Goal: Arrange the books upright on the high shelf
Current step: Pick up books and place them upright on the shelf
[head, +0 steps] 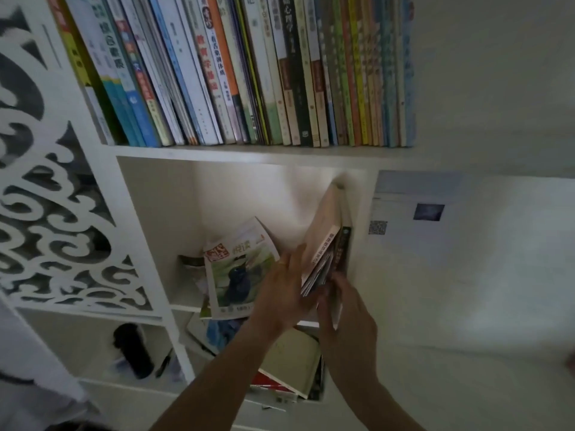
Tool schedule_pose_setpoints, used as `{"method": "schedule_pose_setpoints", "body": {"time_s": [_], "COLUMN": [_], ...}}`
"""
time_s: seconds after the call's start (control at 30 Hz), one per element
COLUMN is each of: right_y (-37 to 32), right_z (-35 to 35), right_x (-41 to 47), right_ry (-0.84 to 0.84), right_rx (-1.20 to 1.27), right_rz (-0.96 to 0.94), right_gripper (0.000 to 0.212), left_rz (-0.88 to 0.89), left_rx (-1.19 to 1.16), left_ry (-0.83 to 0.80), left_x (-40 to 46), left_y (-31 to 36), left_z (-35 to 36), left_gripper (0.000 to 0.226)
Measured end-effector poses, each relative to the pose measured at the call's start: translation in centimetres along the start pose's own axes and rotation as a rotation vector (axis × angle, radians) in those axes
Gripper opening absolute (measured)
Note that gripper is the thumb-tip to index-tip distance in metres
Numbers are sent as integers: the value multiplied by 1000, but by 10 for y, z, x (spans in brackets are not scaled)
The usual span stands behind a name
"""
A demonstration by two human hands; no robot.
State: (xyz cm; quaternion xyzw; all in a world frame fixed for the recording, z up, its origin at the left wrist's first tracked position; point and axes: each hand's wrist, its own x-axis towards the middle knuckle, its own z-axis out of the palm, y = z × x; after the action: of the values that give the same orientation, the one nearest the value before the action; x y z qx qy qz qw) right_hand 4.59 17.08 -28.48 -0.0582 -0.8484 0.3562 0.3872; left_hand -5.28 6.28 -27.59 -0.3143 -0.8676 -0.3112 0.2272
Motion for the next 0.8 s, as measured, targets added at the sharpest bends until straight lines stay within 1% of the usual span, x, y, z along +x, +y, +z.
{"method": "schedule_pose_setpoints", "body": {"time_s": [0.1, 0.17, 0.23, 0.3, 0.4, 0.43, 0.5, 0.57, 0.63, 0.73, 0.8], "right_y": [3, 4, 4, 4, 6, 11, 23, 31, 35, 38, 38], "right_z": [3, 7, 16, 29, 46, 52, 63, 71, 77, 80, 80], "right_x": [-2, -4, -3, -1, 12, 18, 30, 39, 42, 45, 45], "right_ry": [-42, -72, -99, -92, -59, -64, -75, -117, -149, -201, -205], "right_rx": [-32, -11, 27, 71, 169, 190, 160, 93, 51, 114, 122], "right_rz": [2, 20, 67, 93, 67, 59, 49, 44, 38, 78, 83], "right_gripper": [53, 61, 68, 67, 58, 59, 61, 64, 64, 63, 60], "left_rz": [-59, -62, -31, -23, -47, -46, -61, -131, -215, -288, -302], "left_rx": [-54, -110, -203, -248, -232, -231, -242, -278, -310, -404, -441], "left_ry": [-93, -134, -161, -173, -134, -118, -110, -104, -103, -85, -37], "left_x": [19, 23, 24, 23, 21, 20, 19, 19, 20, 17, 15], "left_y": [-7, -20, -32, -40, -50, -53, -55, -54, -51, -47, -45], "left_z": [9, 8, 6, 5, 5, 5, 5, 3, 2, 0, 1], "left_gripper": [77, 75, 68, 59, 53, 52, 48, 42, 41, 42, 42]}}
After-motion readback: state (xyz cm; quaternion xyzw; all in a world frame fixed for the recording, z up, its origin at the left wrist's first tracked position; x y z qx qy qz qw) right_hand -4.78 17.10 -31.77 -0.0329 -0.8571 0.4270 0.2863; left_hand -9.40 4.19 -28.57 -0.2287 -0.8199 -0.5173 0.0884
